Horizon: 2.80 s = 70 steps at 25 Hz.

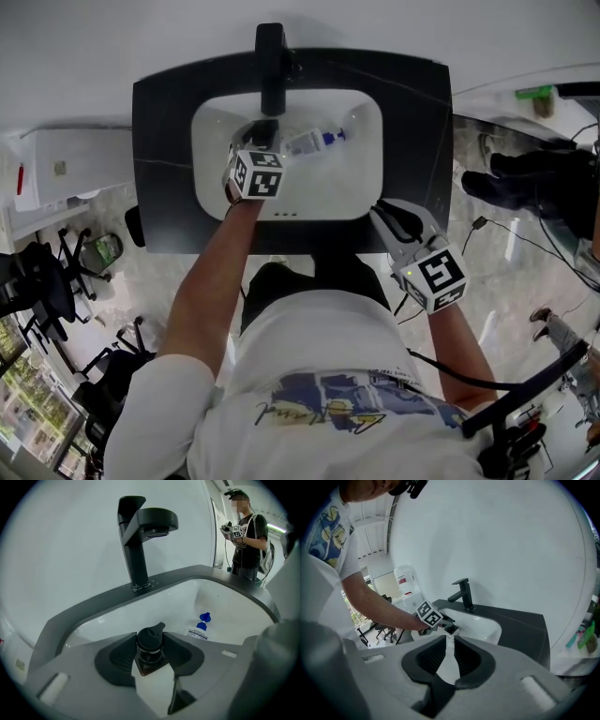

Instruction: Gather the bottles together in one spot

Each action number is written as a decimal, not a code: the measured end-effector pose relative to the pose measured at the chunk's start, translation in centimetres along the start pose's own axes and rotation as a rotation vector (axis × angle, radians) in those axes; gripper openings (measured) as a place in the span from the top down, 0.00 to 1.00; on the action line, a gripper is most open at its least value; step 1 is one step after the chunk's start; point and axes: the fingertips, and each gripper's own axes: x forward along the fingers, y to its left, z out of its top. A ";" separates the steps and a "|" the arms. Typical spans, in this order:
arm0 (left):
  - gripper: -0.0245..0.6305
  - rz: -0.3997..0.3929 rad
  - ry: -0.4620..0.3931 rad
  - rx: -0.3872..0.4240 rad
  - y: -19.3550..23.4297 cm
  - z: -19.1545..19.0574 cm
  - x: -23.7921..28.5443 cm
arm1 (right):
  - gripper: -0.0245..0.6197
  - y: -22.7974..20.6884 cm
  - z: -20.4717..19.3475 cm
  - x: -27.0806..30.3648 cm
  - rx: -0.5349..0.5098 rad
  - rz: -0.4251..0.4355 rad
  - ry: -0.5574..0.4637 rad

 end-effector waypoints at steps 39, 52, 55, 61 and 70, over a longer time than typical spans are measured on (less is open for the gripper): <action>0.70 -0.046 -0.259 -0.087 8.9 12.2 -10.0 | 0.88 0.8 2.6 1.1 0.000 0.038 -0.079; 0.70 -0.041 -0.279 -0.075 11.1 16.0 -5.9 | 0.88 -1.5 1.2 0.2 0.038 0.001 -0.060; 0.70 -0.043 -0.276 -0.074 11.4 16.2 -5.0 | 0.88 -1.8 0.9 0.1 0.049 -0.003 -0.056; 0.70 -0.044 -0.284 -0.077 11.8 16.7 -4.1 | 0.88 -2.5 0.5 -0.1 0.063 -0.009 -0.051; 0.70 -0.029 -0.297 -0.059 11.7 16.9 -3.8 | 0.88 -2.9 0.7 0.6 0.064 0.004 -0.055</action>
